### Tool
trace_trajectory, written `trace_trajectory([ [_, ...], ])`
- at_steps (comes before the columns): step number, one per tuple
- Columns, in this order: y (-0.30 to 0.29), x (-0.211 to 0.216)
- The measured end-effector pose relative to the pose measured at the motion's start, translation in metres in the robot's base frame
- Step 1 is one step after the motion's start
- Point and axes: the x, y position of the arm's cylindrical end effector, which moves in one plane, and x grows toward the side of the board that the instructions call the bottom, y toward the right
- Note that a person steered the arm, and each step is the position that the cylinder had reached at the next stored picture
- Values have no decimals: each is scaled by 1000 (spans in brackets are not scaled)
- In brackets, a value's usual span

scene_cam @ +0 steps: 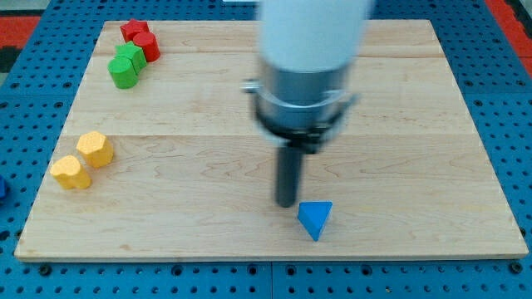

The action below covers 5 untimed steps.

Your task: Drag the triangle to the bottom right

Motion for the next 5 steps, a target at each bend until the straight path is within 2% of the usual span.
trace_trajectory([
  [1, -28, 54],
  [2, 41, 46],
  [3, 84, 21],
  [5, 158, 15],
])
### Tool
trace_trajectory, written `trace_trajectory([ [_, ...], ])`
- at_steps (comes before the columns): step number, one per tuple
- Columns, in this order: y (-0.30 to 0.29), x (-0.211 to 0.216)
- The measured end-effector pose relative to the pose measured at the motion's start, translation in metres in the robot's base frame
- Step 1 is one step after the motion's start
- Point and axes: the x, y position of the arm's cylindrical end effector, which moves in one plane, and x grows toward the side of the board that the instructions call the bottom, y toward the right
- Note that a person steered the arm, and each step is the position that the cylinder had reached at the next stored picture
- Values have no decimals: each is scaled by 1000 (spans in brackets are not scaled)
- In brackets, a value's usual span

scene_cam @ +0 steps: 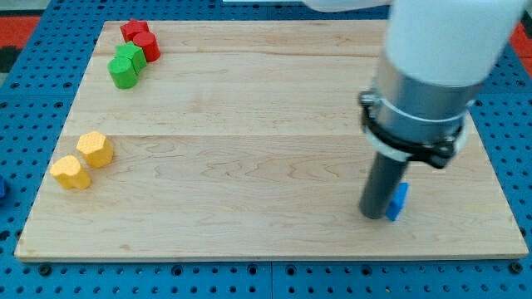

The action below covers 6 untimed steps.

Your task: Drag the triangle to the bottom right

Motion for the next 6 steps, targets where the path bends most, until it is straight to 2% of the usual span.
trace_trajectory([
  [1, -3, 21],
  [2, -77, 58],
  [4, -295, 22],
  [5, -381, -5],
  [6, -407, -38],
])
